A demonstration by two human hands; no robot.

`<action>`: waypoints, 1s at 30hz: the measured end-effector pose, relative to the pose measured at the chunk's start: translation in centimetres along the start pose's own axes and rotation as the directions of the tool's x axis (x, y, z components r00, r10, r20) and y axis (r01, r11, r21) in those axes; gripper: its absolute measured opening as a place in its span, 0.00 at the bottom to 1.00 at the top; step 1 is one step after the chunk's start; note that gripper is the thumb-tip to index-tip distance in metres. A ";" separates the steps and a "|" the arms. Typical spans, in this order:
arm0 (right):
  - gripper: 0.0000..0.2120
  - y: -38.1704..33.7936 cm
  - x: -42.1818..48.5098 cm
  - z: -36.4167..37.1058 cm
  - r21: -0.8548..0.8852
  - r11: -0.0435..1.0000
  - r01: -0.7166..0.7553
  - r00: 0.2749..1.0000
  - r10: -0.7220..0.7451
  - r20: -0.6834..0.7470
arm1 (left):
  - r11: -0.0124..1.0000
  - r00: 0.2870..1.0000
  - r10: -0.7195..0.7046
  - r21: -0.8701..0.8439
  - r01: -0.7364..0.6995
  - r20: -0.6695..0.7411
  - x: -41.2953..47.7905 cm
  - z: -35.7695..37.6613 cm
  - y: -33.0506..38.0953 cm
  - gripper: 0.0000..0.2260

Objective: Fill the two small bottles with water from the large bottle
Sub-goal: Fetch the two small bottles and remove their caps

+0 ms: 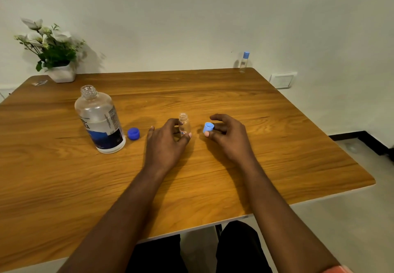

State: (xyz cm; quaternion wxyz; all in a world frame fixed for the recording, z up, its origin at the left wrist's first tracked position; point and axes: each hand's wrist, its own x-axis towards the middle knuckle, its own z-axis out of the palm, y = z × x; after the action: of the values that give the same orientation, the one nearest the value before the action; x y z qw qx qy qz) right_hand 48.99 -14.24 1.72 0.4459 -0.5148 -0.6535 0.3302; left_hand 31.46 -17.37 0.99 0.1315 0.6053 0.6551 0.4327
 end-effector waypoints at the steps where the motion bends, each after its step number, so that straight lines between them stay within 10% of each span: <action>1: 0.21 0.0 0.1 0.3 -0.047 0.999 0.009 1.000 -0.008 0.005 | 1.000 1.000 -0.010 0.023 0.010 -0.005 0.0 0.0 -0.1 0.16; 14: 0.14 -0.3 0.5 2.1 -0.311 0.948 0.061 0.997 -0.071 -0.021 | 0.994 0.998 -0.051 0.095 0.055 -0.042 0.2 -0.1 0.0 0.20; 24: 0.33 -0.5 0.3 1.5 -0.256 0.967 -0.011 0.999 0.024 0.048 | 0.995 0.996 -0.075 0.056 0.077 -0.043 -0.5 -0.7 0.2 0.30; 30: 0.27 -0.6 -0.1 1.5 -0.230 0.973 -0.027 0.999 0.019 -0.035 | 0.991 0.986 -0.129 0.007 0.130 -0.108 -2.5 -1.3 0.7 0.26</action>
State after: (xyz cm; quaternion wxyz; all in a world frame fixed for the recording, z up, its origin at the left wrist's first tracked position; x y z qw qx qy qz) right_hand 47.40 -14.43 1.61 0.3899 -0.5761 -0.6740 0.2488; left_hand 31.59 -20.27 1.40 0.1199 0.5382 0.7021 0.4505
